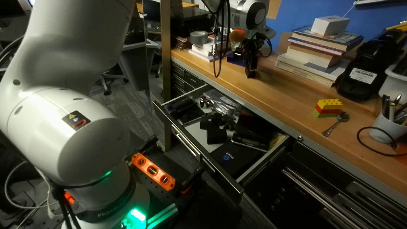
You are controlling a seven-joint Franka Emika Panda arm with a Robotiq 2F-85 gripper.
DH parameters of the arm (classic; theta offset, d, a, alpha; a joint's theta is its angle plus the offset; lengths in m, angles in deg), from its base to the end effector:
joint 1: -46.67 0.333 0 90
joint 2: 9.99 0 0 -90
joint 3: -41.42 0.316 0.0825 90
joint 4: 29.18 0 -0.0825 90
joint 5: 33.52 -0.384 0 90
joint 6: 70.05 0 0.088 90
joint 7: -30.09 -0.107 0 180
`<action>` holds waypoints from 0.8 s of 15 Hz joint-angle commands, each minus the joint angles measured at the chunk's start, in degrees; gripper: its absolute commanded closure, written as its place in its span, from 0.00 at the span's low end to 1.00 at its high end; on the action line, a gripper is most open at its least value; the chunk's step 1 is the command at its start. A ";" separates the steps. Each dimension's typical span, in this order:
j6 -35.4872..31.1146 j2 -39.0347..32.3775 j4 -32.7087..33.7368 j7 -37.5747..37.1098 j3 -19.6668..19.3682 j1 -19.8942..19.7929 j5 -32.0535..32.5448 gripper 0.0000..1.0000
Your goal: Put the black objects on the tabletop in the open drawer and then close the drawer
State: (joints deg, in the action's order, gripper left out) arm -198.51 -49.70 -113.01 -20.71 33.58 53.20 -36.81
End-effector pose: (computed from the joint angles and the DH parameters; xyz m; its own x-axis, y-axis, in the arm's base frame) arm 0.7281 0.0036 0.2844 0.6113 -0.7864 0.0887 -0.7861 -0.6164 -0.0467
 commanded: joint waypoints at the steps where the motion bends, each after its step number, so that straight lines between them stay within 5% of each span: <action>1: 3.60 -2.38 5.03 -0.83 0.09 -0.71 0.70 0.00; 6: 6.62 -3.68 7.13 0.59 0.45 -1.43 0.83 0.00; 7: 7.19 -3.77 7.29 1.59 0.81 -1.71 0.62 0.25; 10: 8.50 -3.81 7.58 3.95 1.47 -2.25 0.25 0.40; 12: 9.07 -3.73 7.65 5.05 1.52 -2.35 0.21 0.40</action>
State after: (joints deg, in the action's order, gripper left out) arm -191.86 -52.58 -108.09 -17.91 34.11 51.86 -36.81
